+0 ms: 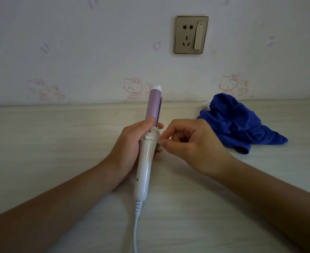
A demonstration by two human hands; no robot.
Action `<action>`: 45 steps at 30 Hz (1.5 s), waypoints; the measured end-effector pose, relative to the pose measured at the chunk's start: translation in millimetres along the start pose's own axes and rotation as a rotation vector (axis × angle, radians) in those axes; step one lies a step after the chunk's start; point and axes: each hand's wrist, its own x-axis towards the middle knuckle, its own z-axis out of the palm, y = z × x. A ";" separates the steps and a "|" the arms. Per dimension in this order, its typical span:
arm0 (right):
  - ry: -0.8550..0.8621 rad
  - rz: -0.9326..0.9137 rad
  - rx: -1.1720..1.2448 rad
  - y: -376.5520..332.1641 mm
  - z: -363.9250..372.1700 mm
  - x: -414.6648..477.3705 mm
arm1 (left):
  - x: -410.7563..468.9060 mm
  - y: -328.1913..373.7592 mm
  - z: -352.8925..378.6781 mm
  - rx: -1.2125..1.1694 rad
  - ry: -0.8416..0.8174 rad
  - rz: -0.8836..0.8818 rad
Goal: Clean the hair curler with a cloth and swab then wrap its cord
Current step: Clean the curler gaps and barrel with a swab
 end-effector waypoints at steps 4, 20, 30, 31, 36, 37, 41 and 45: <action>-0.036 -0.004 0.030 -0.4 6.2 -1.1 | 0.0 -0.8 -1.7 -0.009 0.009 -0.006; -0.284 0.128 -0.010 -7.6 8.5 -5.0 | 0.4 -2.6 -2.8 -0.054 0.053 -0.068; -0.430 0.132 -0.042 -13.9 9.3 -8.3 | -1.7 4.1 3.7 -0.183 0.027 -0.119; -0.465 0.134 -0.039 -14.5 10.1 -10.1 | -2.5 3.3 4.7 -0.184 0.029 -0.127; -0.435 0.145 -0.027 -14.0 11.2 -10.3 | -2.5 2.2 2.6 -0.200 0.044 -0.129; -0.463 0.147 -0.030 -14.8 12.1 -10.1 | -2.4 2.1 1.8 -0.196 0.049 -0.129; -0.399 0.125 -0.043 -12.9 14.3 -7.8 | -3.1 0.9 -2.5 -0.197 0.048 -0.134; -0.420 0.142 -0.018 -11.2 14.9 -8.6 | -3.4 0.6 -2.5 -0.187 0.054 -0.129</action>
